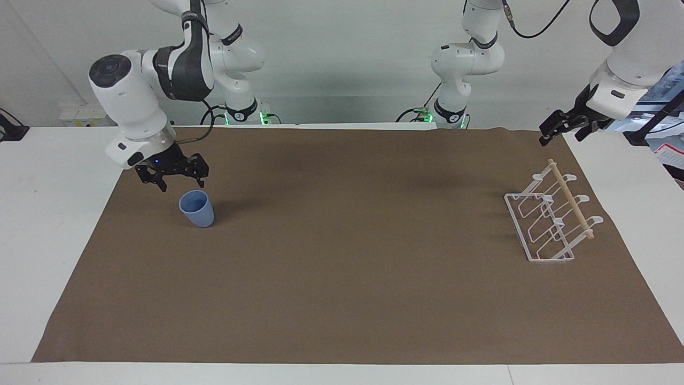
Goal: Hang cup on cup holder
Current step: 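Reach the right gripper down to the light blue cup, then grasp the cup base with the right gripper and lift it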
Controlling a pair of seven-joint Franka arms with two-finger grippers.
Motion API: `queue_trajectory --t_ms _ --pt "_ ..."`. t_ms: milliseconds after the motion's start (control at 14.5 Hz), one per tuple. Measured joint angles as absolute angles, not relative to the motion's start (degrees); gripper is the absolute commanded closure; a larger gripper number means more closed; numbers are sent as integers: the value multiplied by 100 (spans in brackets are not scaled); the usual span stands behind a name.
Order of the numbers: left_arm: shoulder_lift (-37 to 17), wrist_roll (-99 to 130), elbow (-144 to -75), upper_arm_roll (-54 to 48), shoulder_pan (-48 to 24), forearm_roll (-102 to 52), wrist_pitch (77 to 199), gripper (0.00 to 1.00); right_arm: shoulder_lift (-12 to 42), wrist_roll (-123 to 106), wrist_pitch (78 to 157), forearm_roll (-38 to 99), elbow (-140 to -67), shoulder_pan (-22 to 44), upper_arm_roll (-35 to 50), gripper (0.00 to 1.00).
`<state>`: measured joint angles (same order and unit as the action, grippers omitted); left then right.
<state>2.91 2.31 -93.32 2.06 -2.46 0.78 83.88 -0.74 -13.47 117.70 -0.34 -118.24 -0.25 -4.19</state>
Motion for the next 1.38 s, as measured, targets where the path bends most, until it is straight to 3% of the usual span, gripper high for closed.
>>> queue_trajectory --t_ms 276,345,483,690,828,1172,1379 --pt "291 231 -9332 206 -246 78 8387 0 468 -1796 12440 -33 -12116 -489 -448 3" --pt "291 231 -9332 206 -246 78 8387 0 569 -1798 12538 -33 -12145 -485 -446 7" --pt "291 231 -9332 206 -246 78 8387 0 686 -1798 12652 -33 -12223 -453 -417 31" --pt "291 231 -9332 206 -246 78 8386 0 703 -2067 12722 -33 -12304 -427 -414 82" --pt "291 231 -9336 206 -246 78 8300 0 708 -2278 12743 -33 -12312 -432 -422 99" --pt "292 231 -9337 202 -272 78 8202 0 696 -2331 12710 -18 -12294 -408 -405 100" --pt "313 269 -9343 190 -278 78 7978 0 721 -2404 12065 1156 -11929 -333 -305 100"
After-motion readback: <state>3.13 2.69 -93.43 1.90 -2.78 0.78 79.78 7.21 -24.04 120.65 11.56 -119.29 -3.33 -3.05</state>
